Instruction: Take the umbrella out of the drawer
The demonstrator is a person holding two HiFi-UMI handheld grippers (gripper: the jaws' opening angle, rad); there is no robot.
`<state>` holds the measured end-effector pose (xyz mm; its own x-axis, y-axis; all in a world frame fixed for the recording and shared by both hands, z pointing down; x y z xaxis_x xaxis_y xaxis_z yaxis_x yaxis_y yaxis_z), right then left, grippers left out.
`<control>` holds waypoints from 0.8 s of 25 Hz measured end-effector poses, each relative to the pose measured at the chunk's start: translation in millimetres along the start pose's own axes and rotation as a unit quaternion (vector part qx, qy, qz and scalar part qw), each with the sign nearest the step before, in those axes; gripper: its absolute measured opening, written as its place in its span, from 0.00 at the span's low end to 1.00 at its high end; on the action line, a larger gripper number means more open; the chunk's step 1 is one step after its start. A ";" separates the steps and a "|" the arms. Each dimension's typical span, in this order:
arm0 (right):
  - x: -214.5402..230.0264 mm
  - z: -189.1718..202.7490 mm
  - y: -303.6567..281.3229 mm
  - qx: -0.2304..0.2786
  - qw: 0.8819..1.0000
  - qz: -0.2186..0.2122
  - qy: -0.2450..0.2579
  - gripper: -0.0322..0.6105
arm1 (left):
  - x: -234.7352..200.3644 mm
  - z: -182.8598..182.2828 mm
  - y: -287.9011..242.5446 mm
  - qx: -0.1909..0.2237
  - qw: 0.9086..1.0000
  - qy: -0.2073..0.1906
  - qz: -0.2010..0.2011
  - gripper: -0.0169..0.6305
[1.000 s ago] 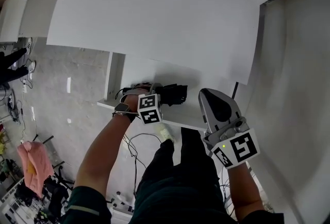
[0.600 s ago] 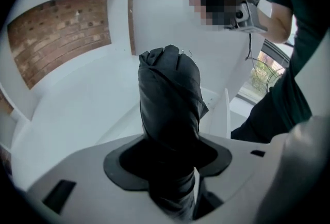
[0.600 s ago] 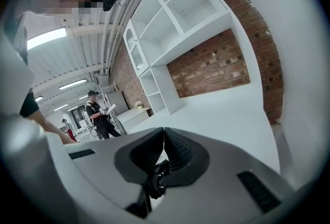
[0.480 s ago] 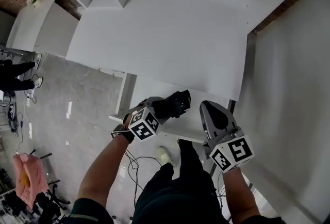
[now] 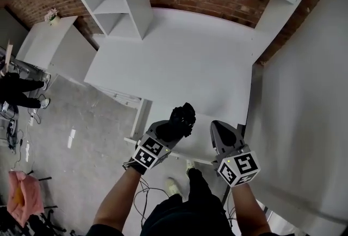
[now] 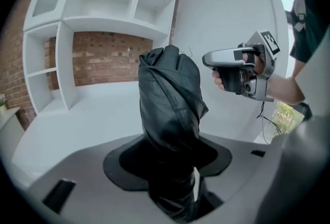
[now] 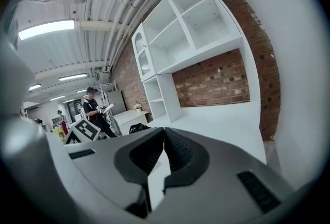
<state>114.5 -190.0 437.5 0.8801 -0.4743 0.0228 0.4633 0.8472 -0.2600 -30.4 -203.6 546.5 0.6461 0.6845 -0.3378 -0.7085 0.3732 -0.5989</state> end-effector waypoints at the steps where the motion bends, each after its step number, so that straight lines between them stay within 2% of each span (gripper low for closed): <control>1: -3.0 -4.0 1.6 0.002 1.000 0.001 0.003 0.06 | 1.9 -3.5 7.1 0.008 1.000 0.001 -0.003 0.38; 9: -31.7 -30.9 11.7 0.019 1.000 -0.007 0.023 0.06 | 12.4 -27.5 63.0 0.076 0.997 0.022 -0.024 0.39; 13: -44.2 -44.7 15.7 0.025 0.999 -0.012 0.038 0.06 | 20.3 -38.3 93.1 0.120 0.991 0.047 -0.028 0.39; 20: -68.7 -67.9 22.2 0.044 0.997 -0.025 0.057 0.06 | 28.4 -58.9 148.8 0.181 0.980 0.064 -0.047 0.39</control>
<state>57.2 -154.9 364.7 0.8401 -0.5369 -0.0774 0.5185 0.8367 -0.1763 -100.8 -165.5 405.0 0.7272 0.5608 -0.3959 -0.6835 0.6446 -0.3424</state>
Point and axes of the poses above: the fingertips, and each gripper's own axes: y backward along the fingers, x to its right, z out of its underside, the point moved 3 cm from there along y, backward along the fingers, and after that the axes turned 14 degrees about y, right-handed, at the moved point
